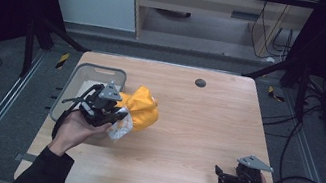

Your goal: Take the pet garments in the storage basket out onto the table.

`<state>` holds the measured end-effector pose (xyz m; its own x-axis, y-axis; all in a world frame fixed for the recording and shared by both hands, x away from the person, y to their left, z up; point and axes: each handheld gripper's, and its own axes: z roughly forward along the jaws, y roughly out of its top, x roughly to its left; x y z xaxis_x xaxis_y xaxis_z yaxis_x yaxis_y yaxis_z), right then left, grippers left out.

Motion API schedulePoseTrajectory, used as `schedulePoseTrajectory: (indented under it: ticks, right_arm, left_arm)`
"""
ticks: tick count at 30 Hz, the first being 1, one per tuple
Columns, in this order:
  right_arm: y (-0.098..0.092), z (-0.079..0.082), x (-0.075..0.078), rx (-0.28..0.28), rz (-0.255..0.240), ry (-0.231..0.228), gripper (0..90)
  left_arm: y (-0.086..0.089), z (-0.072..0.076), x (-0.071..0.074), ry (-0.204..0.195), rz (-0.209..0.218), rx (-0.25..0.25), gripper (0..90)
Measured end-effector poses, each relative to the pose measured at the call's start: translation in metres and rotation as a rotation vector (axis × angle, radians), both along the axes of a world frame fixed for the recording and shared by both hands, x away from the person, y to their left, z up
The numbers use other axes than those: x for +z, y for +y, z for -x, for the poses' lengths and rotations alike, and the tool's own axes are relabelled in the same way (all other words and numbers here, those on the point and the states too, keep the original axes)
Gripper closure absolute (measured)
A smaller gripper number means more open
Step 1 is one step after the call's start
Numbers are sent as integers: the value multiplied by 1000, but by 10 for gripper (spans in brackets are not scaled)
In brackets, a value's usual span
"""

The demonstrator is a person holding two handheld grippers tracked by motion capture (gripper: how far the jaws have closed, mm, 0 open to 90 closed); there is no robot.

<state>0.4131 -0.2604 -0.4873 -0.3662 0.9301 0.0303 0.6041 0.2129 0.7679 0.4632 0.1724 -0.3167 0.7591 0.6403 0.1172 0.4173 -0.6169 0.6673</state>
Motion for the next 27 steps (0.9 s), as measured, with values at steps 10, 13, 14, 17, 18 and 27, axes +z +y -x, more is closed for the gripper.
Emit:
schedulePoseTrajectory:
  ticks: [10,13,14,17,18,27]
  right_arm:
    - [-1,0,0,1,-1,-2,96]
    - [0,0,0,-1,0,-1,96]
    - [0,0,0,-1,0,-2,96]
    - [-1,0,0,0,0,-3,96]
    - [-1,0,0,0,0,-3,96]
    - [0,0,0,-1,-1,-3,96]
  left_arm:
    - [-17,2,-11,19,-2,-38,807]
    - [-23,2,-16,25,-2,-53,807]
    - [-25,2,-18,27,-4,-57,807]
    - [-29,2,-22,37,-20,-76,807]
    - [-29,2,-22,37,-20,-76,808]
    - [-45,1,-38,57,-25,-109,807]
